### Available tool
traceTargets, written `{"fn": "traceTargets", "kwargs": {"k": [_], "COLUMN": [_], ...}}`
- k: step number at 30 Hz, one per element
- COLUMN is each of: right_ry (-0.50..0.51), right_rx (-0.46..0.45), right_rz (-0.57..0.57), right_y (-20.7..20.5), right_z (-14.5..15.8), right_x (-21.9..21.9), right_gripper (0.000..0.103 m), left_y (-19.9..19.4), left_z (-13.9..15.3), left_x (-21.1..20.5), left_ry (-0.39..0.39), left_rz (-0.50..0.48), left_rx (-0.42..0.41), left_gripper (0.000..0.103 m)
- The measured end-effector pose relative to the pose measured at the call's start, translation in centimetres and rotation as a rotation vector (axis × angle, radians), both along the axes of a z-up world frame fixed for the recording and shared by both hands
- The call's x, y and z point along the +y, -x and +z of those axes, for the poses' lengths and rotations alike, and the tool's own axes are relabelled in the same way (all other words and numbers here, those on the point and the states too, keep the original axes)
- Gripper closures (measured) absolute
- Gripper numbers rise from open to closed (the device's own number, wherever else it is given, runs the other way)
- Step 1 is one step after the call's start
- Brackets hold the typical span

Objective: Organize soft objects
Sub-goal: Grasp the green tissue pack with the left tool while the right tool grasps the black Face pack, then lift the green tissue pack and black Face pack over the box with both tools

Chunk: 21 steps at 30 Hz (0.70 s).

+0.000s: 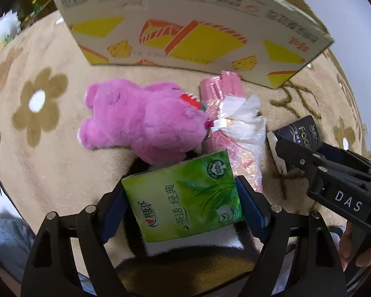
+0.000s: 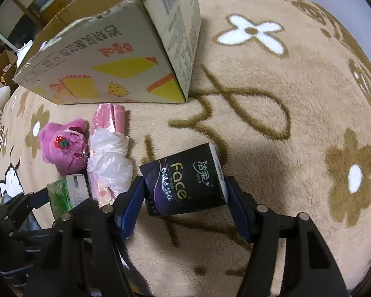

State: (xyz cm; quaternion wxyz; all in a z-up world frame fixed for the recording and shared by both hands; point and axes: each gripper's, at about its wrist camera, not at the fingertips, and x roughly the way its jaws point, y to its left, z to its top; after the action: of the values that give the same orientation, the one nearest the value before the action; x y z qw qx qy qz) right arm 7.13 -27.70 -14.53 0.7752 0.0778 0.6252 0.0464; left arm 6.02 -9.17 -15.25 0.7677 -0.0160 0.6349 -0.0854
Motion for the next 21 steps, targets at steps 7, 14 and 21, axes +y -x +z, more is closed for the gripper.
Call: {"fn": "traceTargets", "kwargs": {"k": [7,14,21], "right_ry": [0.000,-0.024,-0.026], "right_rx": [-0.069,-0.222,-0.373], "right_rz": [-0.003,-0.001,-0.006], "right_y": [0.6,2.0,3.3], "right_z": [2.8,7.1,11.3], "right_x": [0.3,0.5,0.8], "right_gripper": [0.035,0.035,0.035], "left_y": [0.7,2.1,1.9], "left_z": [2.3,6.4,10.9], "left_x": [-0.1,0.1,1.4], "left_ry": [-0.042,-0.096,-0.151], "left_rz": [-0.017,-0.038,-0.039], "left_rx": [-0.088,-0.251,-0.456], "left_gripper": [0.021,0.021,0.021]}}
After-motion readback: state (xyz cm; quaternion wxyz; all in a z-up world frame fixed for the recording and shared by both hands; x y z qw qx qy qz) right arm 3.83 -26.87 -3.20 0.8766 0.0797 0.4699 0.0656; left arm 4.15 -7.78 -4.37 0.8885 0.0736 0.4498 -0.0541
